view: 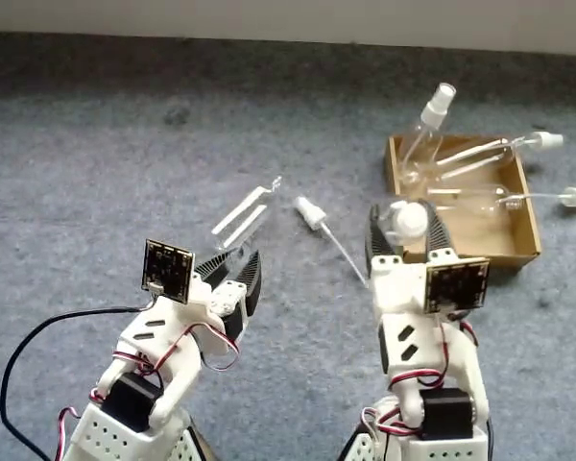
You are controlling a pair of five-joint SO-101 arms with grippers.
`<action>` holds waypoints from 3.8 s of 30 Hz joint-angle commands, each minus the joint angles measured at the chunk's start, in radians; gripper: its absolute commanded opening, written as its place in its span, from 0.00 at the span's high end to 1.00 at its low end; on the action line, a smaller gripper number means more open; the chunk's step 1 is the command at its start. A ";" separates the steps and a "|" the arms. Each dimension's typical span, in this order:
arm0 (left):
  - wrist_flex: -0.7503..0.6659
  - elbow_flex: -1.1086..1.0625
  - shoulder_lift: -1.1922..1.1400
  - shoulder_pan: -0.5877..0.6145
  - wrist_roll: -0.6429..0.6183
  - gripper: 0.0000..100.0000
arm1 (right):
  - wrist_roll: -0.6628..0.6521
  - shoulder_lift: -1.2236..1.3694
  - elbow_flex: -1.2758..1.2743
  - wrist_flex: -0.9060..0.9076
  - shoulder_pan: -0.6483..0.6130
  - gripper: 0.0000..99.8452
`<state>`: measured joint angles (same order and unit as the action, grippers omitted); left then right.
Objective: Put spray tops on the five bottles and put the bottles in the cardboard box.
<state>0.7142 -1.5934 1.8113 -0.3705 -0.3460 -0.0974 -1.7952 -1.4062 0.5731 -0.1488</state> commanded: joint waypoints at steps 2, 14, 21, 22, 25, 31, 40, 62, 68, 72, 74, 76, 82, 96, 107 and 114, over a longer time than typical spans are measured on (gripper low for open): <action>0.000 -0.018 0.008 0.016 0.005 0.95 | -0.040 0.255 0.242 0.004 0.191 0.97; 0.000 -0.059 0.008 0.016 0.005 0.95 | -0.043 0.845 0.274 -0.409 0.305 0.97; 0.002 -0.059 0.008 0.016 0.005 0.95 | -0.014 1.030 0.193 -0.651 0.303 0.97; 0.002 -0.059 0.008 0.016 0.005 0.95 | 0.014 1.055 0.197 -0.670 0.305 0.97; 0.002 -0.059 0.008 0.016 0.005 0.95 | 0.055 1.124 0.199 -0.713 0.305 0.97; 0.002 -0.059 0.008 0.016 0.005 0.95 | 0.061 1.271 0.199 -0.788 0.305 0.97; 0.003 -0.061 0.008 0.016 0.005 0.95 | 0.055 1.414 0.237 -0.792 0.305 0.97; 0.005 -0.062 0.008 0.016 0.005 0.95 | 0.054 1.090 0.196 -0.545 0.295 0.97; 0.005 -0.062 0.008 0.016 0.005 0.95 | 0.054 1.237 0.200 -0.549 0.297 0.97; 0.005 -0.064 0.008 0.016 0.005 0.95 | 0.058 1.293 0.200 -0.633 0.297 0.97; 0.000 -0.085 0.008 0.016 0.005 0.95 | 0.057 1.311 0.196 -0.691 0.297 0.97; -0.002 -0.101 0.008 0.016 0.005 0.95 | 0.055 1.331 0.193 -0.716 0.295 0.97; -0.002 -0.101 0.008 0.016 0.005 0.95 | 0.054 1.408 0.193 -0.716 0.295 0.97; 0.000 -0.101 0.008 0.016 0.005 0.95 | 0.054 1.417 0.191 -0.716 0.222 0.97; 0.000 -0.101 0.008 0.016 0.000 0.95 | 0.054 1.420 0.188 -0.714 0.223 0.97; 0.000 -0.101 0.008 0.016 0.000 0.95 | 0.054 1.426 0.188 -0.714 0.229 0.97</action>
<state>0.7142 -1.6732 1.8113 -0.3629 -0.3460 -0.0468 -0.4005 -1.2098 -0.1373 0.1013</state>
